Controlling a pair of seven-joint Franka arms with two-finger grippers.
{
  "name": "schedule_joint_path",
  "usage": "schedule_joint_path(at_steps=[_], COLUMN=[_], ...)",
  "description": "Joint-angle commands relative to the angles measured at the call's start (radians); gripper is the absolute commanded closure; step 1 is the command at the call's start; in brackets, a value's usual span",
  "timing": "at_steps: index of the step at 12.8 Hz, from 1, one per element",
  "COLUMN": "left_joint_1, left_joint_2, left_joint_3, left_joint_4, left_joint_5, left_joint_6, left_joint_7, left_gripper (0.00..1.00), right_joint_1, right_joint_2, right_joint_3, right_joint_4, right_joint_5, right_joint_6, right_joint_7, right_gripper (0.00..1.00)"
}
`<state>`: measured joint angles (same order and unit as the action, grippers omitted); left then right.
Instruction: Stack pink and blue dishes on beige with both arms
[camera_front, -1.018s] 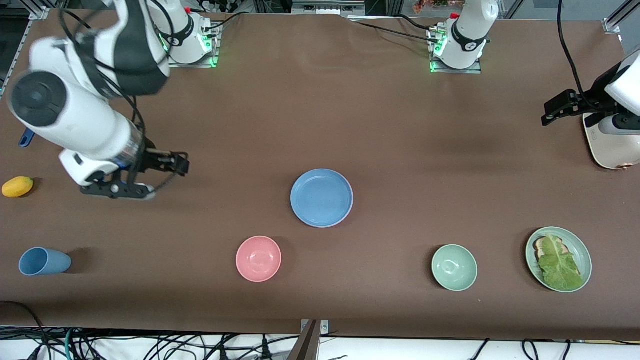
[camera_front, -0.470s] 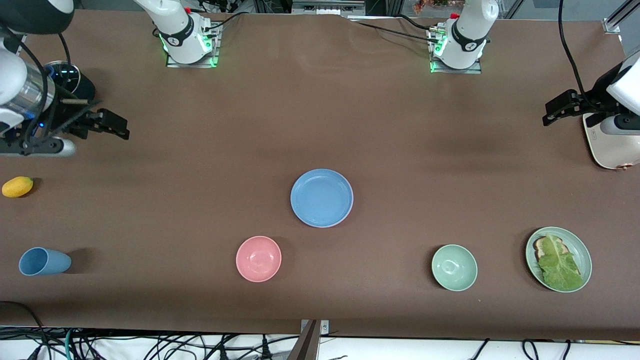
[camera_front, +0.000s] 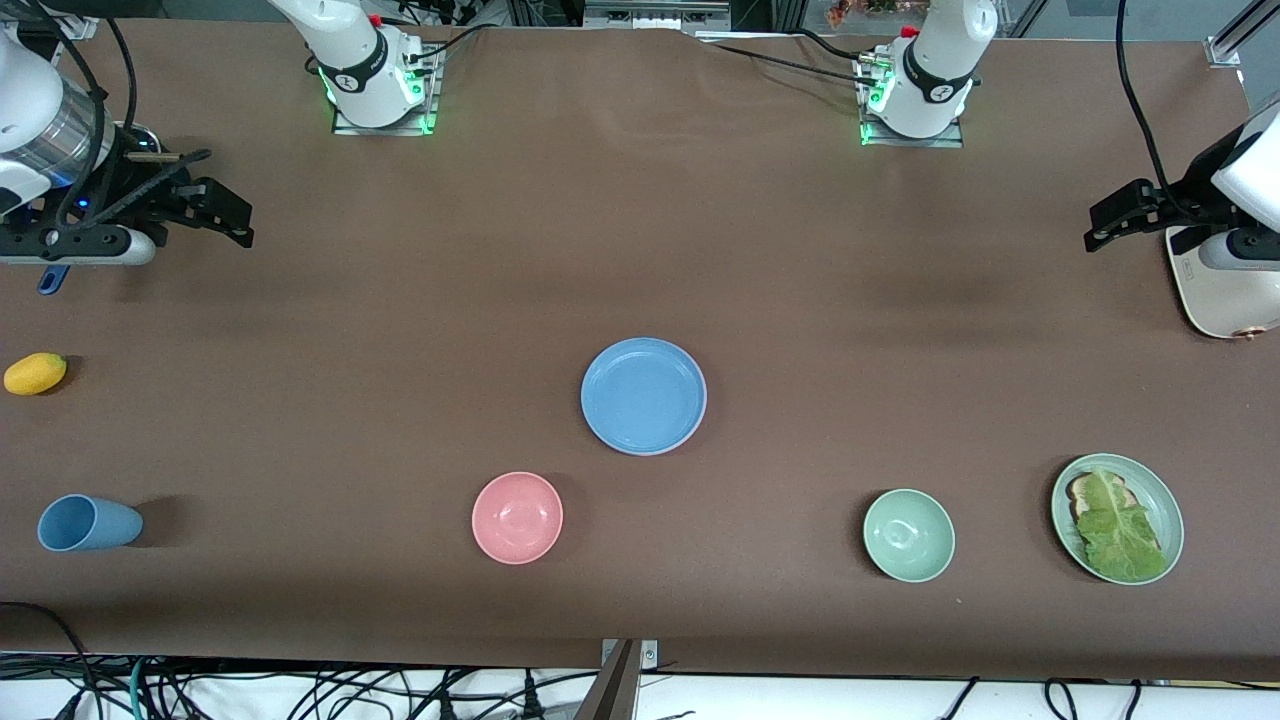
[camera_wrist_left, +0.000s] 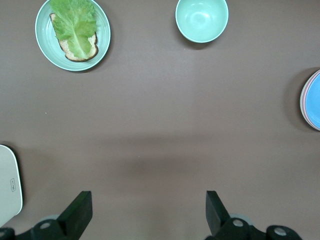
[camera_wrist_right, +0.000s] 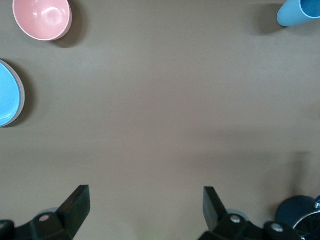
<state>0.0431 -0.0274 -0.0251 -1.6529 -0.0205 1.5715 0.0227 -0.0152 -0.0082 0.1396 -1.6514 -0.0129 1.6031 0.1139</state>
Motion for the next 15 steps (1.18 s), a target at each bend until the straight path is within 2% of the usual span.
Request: schedule_joint_path(at_steps=[1, 15], left_joint_1=[-0.002, -0.005], left_joint_2=[-0.011, -0.011], left_joint_3=[-0.003, -0.007], left_joint_4=[-0.010, -0.010], left_joint_5=[0.005, 0.005], left_joint_6=[-0.002, -0.004], left_joint_7=[-0.006, -0.010], left_gripper=[0.00, 0.00], right_joint_1=[-0.023, -0.025], right_joint_2=[-0.018, -0.013], right_joint_3=[0.011, 0.015], right_joint_4=[-0.018, 0.012], right_joint_5=[-0.006, -0.005], right_joint_6=[0.014, -0.015], right_joint_7=[-0.026, -0.030], right_gripper=[0.00, 0.00])
